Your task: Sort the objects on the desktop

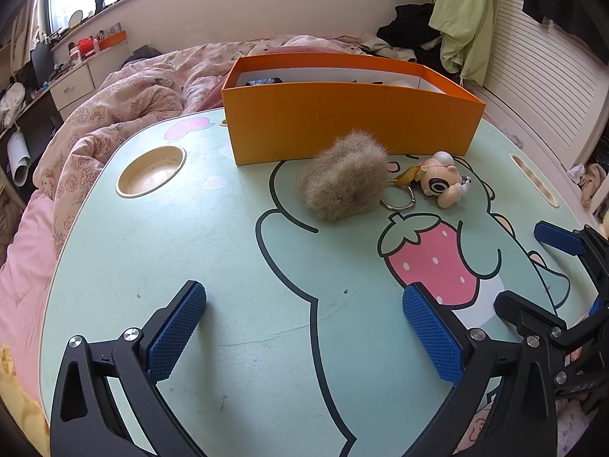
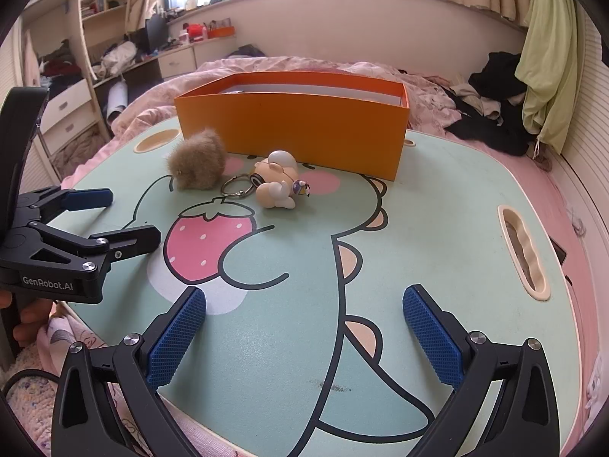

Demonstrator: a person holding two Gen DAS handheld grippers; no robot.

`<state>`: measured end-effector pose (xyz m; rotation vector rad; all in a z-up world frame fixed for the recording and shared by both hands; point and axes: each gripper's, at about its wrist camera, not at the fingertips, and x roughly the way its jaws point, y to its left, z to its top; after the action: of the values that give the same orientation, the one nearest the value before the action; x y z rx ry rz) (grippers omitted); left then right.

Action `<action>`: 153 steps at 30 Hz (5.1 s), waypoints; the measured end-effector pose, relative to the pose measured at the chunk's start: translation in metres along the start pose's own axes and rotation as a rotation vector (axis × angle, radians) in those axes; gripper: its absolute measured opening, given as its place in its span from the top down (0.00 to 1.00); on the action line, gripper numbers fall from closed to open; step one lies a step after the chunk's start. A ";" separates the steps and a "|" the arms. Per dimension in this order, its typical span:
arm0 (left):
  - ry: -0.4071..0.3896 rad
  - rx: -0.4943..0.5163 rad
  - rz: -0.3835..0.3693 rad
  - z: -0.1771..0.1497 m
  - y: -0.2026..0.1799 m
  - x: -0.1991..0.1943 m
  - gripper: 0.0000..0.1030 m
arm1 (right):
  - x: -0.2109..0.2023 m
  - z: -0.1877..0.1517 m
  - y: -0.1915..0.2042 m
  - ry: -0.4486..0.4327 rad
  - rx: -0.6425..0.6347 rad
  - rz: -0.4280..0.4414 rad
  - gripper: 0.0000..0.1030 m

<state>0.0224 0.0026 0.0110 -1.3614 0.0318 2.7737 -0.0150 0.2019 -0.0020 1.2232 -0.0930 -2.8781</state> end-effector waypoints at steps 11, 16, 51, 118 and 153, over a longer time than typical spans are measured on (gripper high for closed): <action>0.000 0.000 0.001 0.000 0.000 0.000 0.00 | 0.000 0.000 0.000 -0.001 0.000 -0.002 0.00; 0.000 -0.001 0.001 0.000 0.000 0.000 0.00 | 0.000 0.001 0.000 -0.001 0.000 -0.002 0.00; -0.002 -0.002 0.001 -0.001 0.000 0.001 0.00 | -0.008 0.007 -0.003 -0.038 0.026 -0.001 0.08; -0.029 -0.030 -0.088 0.042 0.001 -0.001 0.00 | -0.019 -0.021 -0.002 -0.213 -0.066 -0.010 0.66; -0.228 -0.024 -0.201 0.103 0.009 -0.040 0.69 | -0.060 0.074 -0.011 -0.317 0.016 0.150 0.66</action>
<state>-0.0349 -0.0033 0.1061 -0.9827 -0.1397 2.7442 -0.0271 0.2187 0.0916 0.7163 -0.2007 -2.9135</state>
